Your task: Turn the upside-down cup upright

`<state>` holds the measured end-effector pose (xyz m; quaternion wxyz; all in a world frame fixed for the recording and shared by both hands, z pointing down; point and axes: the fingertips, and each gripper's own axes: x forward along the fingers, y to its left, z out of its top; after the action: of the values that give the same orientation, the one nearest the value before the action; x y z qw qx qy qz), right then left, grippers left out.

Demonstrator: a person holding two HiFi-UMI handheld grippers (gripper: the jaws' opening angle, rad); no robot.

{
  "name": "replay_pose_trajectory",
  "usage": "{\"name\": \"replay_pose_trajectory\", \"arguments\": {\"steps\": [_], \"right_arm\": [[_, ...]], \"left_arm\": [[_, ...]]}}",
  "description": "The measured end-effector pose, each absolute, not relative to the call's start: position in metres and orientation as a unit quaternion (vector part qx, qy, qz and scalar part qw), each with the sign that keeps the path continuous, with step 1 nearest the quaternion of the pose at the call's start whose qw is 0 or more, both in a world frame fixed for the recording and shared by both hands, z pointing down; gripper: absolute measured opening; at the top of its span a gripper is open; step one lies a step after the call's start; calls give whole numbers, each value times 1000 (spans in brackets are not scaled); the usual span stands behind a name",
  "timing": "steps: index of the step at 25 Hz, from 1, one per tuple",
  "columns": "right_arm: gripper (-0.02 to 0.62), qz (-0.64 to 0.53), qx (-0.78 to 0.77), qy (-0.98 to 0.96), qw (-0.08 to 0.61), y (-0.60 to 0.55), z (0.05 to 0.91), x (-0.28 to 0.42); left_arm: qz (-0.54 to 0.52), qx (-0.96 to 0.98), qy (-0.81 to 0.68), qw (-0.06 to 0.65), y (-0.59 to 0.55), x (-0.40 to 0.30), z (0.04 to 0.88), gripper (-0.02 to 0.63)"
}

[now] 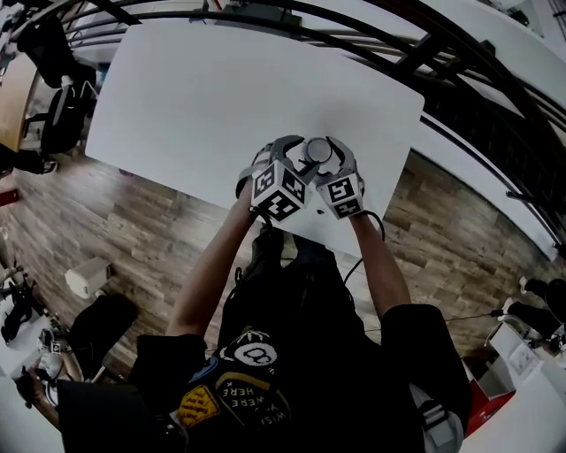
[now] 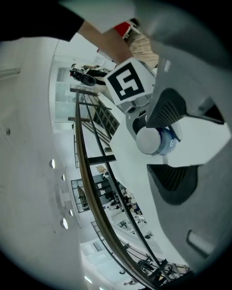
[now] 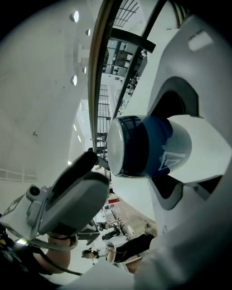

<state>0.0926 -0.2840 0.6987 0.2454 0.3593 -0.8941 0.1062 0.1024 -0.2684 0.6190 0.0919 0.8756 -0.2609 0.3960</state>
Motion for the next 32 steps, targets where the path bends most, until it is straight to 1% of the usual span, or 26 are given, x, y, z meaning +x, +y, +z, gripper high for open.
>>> {"name": "replay_pose_trajectory", "arguments": {"steps": [3, 4, 5, 8, 11, 13, 15, 19, 22, 25, 27, 28, 30, 31, 32], "right_arm": [[382, 114, 354, -893, 252, -276, 675, 83], [382, 116, 355, -892, 253, -275, 670, 80], [382, 112, 354, -892, 258, -273, 668, 79], [382, 77, 338, -893, 286, -262, 659, 81], [382, 41, 325, -893, 308, -251, 646, 77], [382, 14, 313, -891, 329, -247, 640, 72], [382, -3, 303, -888, 345, -245, 636, 67], [383, -6, 285, -893, 348, -242, 628, 57], [383, 4, 265, -911, 315, -234, 618, 56], [375, 46, 262, -930, 253, -228, 614, 60], [365, 115, 275, -935, 192, -228, 611, 68], [349, 161, 278, -935, 152, -228, 607, 71], [327, 244, 266, -930, 74, -227, 598, 71], [313, 275, 253, -926, 46, -226, 595, 68], [313, 298, 238, -924, 25, -225, 593, 63]], "left_arm": [[399, 878, -245, 96, -265, 108, 609, 305], [397, 879, -241, 105, -263, 107, 606, 336], [394, 881, -236, 114, -260, 108, 604, 344], [403, 880, -220, 122, -248, 115, 605, 345], [428, 874, -210, 96, -243, 113, 610, 347], [427, 879, -198, 80, -239, 110, 606, 347], [417, 885, -191, 75, -237, 108, 602, 333], [391, 895, -179, 120, -235, 95, 594, 330], [352, 901, -181, 180, -235, 90, 588, 330], [285, 901, -198, 261, -242, 74, 579, 328], [244, 896, -215, 303, -248, 60, 571, 328], [226, 894, -221, 318, -251, 53, 569, 328], [193, 892, -228, 340, -255, 43, 564, 328], [177, 892, -230, 346, -256, 39, 561, 328], [163, 893, -232, 349, -258, 37, 558, 328]]}}
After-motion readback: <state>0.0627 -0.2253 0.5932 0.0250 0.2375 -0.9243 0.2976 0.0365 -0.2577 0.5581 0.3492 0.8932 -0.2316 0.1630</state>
